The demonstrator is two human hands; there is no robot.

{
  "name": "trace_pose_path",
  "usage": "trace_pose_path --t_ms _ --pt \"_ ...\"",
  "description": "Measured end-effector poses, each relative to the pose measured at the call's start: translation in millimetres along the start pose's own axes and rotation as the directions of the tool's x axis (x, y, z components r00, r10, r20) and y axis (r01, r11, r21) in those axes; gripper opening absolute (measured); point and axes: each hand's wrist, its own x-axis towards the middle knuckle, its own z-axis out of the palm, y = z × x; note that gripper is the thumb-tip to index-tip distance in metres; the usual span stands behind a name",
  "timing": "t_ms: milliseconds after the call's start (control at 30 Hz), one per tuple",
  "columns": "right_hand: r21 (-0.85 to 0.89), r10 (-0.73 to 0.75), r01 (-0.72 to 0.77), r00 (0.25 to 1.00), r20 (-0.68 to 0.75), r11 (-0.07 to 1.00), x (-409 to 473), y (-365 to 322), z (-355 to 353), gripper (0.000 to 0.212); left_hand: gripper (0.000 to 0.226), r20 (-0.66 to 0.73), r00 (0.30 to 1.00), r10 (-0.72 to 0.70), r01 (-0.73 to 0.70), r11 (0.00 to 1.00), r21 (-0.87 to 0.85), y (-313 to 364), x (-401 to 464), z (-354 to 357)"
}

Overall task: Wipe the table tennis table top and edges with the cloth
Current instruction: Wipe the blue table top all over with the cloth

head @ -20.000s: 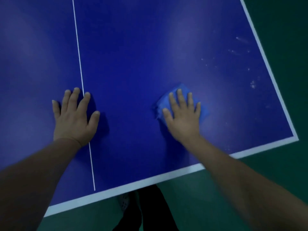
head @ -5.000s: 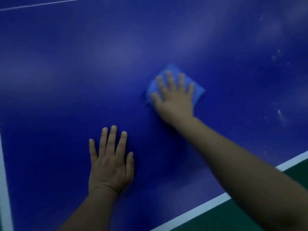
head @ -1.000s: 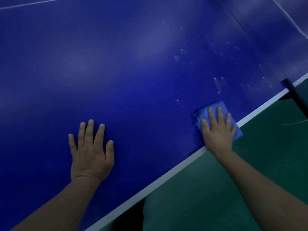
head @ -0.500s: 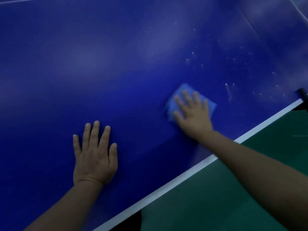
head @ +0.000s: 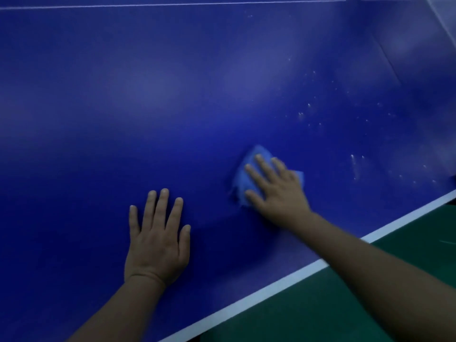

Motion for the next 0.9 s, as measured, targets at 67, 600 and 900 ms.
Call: trace_pose_path --t_ms 67,600,900 --pt "-0.006 0.224 -0.225 0.970 0.092 0.974 18.3 43.5 -7.8 0.069 0.063 0.000 1.000 0.008 -0.008 1.000 0.005 -0.8 0.0 0.8" --pt "0.051 -0.499 0.497 0.865 0.045 0.866 47.4 -77.7 0.2 0.057 0.066 -0.020 0.998 -0.067 0.064 0.988 -0.141 -1.2 -0.4 -4.4" --pt "0.126 -0.190 0.184 0.981 0.032 0.975 125.5 -50.6 -8.0 0.074 0.063 0.017 0.994 -0.104 0.104 0.995 0.013 1.4 -0.8 -2.8"
